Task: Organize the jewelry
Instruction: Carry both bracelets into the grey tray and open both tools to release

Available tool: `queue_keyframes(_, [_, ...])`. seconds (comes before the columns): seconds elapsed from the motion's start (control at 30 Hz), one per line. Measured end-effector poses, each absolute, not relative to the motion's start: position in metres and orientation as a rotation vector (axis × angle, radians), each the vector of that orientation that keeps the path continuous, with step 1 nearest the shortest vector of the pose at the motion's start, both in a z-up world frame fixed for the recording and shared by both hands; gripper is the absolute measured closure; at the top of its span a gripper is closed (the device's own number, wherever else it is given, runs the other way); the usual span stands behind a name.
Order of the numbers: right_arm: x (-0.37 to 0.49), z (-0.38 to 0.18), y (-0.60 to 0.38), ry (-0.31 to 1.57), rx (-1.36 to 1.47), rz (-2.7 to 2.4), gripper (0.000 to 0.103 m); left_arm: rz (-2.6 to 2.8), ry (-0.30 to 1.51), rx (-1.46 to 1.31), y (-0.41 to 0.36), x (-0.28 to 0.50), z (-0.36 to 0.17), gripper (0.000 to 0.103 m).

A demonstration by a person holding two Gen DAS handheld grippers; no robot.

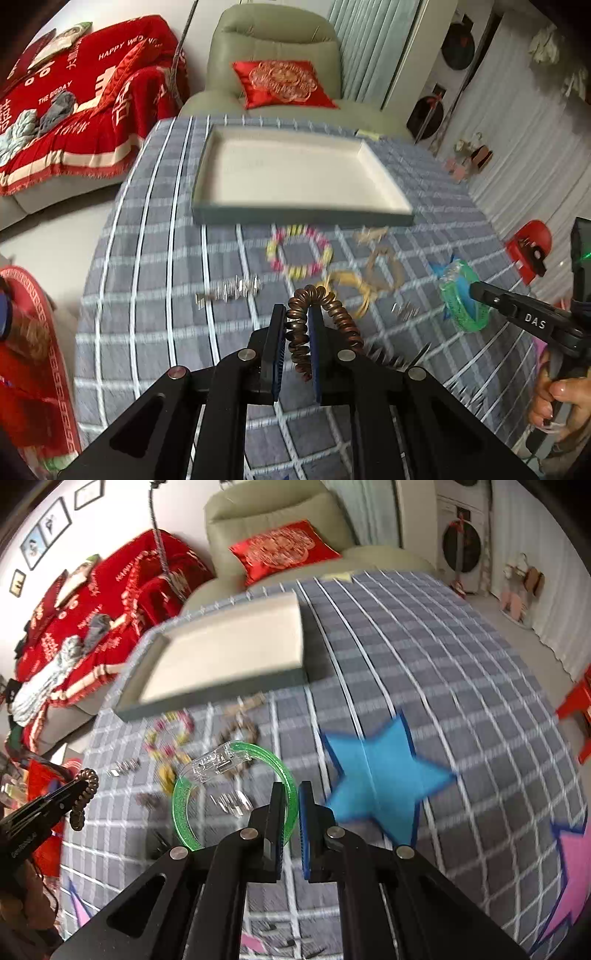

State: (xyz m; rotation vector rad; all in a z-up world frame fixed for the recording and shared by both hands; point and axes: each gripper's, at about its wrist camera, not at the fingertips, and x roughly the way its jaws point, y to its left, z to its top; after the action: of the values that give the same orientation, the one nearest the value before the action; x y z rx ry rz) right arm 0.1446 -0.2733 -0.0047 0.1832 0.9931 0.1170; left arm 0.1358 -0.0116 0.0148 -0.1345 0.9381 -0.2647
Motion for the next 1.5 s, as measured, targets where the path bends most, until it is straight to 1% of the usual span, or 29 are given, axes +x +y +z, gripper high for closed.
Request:
queue_keyframes(0.27, [0.212,0.044,-0.250,0.949,0.120,0.167,0.095,-0.245,0.875,-0.082,-0.011,0.201,0.057,0.075])
queue_keyframes(0.47, [0.280,0.048,-0.235,0.971,0.132,0.187,0.095,-0.186,0.852,-0.043,-0.014,0.268,0.069,0.075])
queue_keyframes(0.57, [0.304,0.039,-0.230,0.988,0.153,0.185,0.095,-0.169,0.866,-0.042,-0.016,0.301,0.058,0.075])
queue_keyframes(0.7, [0.335,0.021,-0.223,1.015,0.160,0.172,0.095,-0.156,0.909,-0.047,-0.020,0.341,0.030,0.075])
queue_keyframes(0.9, [0.372,-0.013,-0.218,1.055,0.160,0.131,0.095,-0.135,0.970,0.001,-0.029,0.377,-0.014,0.075])
queue_keyframes(1.13, [0.392,-0.050,-0.216,1.099,0.129,0.092,0.095,-0.113,0.998,0.091,-0.041,0.387,-0.046,0.075])
queue_keyframes(1.37, [0.391,-0.062,-0.213,1.101,0.090,0.082,0.094,-0.079,0.980,0.160,-0.050,0.386,-0.053,0.074])
queue_keyframes(1.43, [0.390,-0.061,-0.212,1.106,0.095,0.092,0.086,-0.065,0.974,0.179,-0.053,0.385,-0.054,0.074])
queue_keyframes(1.47, [0.390,-0.059,-0.212,1.108,0.100,0.096,0.073,-0.061,0.972,0.184,-0.054,0.384,-0.054,0.074])
queue_keyframes(1.5, [0.388,-0.055,-0.213,1.095,0.110,0.102,0.055,-0.058,0.970,0.183,-0.054,0.383,-0.054,0.074])
